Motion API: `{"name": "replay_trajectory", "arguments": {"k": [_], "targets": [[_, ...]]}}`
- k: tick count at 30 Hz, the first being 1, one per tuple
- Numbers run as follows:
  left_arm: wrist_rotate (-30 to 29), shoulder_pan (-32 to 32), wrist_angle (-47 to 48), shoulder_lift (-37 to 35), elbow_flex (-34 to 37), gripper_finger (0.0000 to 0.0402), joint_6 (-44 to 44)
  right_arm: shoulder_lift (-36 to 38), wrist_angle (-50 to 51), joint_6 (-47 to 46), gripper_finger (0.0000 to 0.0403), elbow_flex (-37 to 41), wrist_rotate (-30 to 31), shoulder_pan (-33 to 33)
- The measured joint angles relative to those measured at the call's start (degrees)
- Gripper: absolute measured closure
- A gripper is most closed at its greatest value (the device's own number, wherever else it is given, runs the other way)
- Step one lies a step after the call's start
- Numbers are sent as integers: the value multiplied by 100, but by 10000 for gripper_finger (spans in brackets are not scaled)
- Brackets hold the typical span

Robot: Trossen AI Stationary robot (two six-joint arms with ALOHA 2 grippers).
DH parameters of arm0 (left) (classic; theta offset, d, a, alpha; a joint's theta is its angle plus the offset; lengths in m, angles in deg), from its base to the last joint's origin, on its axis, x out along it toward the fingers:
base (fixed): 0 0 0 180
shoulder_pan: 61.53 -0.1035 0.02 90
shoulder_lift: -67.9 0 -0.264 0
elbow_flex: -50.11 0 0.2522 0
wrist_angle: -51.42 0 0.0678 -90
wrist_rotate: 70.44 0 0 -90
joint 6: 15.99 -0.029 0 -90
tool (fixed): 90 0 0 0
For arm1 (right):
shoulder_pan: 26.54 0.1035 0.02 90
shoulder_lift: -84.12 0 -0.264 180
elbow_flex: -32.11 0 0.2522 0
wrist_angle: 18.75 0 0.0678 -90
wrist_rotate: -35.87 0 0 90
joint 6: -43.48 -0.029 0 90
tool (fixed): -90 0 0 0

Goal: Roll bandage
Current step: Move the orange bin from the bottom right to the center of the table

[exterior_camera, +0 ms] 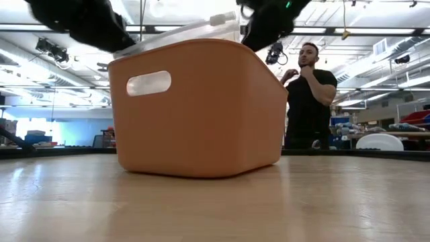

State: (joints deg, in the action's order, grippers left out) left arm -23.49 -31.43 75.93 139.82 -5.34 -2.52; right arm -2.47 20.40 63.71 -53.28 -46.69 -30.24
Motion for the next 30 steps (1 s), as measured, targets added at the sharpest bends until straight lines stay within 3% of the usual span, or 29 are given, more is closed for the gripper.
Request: {"name": "replay_trajectory", "arguments": {"k": [3,8,17,24,30], "targets": [[380,2,32,0,56,243,166,232,509,-477,311,-62,225,421],[473,187,-97,-66,166,244,178,404,973,-1352,392,147,547,1278],[575,443,-610,-470,164,282,-249,389,450,-3151,399,1254,1055,2318],[731,430,-579,-836,166,320,-559,208,-564,-3355,401,2079,1199,2111],[734,424,-486,-988,166,328,-586,185,-1031,-2961,401,2183,1980,1539]]}}
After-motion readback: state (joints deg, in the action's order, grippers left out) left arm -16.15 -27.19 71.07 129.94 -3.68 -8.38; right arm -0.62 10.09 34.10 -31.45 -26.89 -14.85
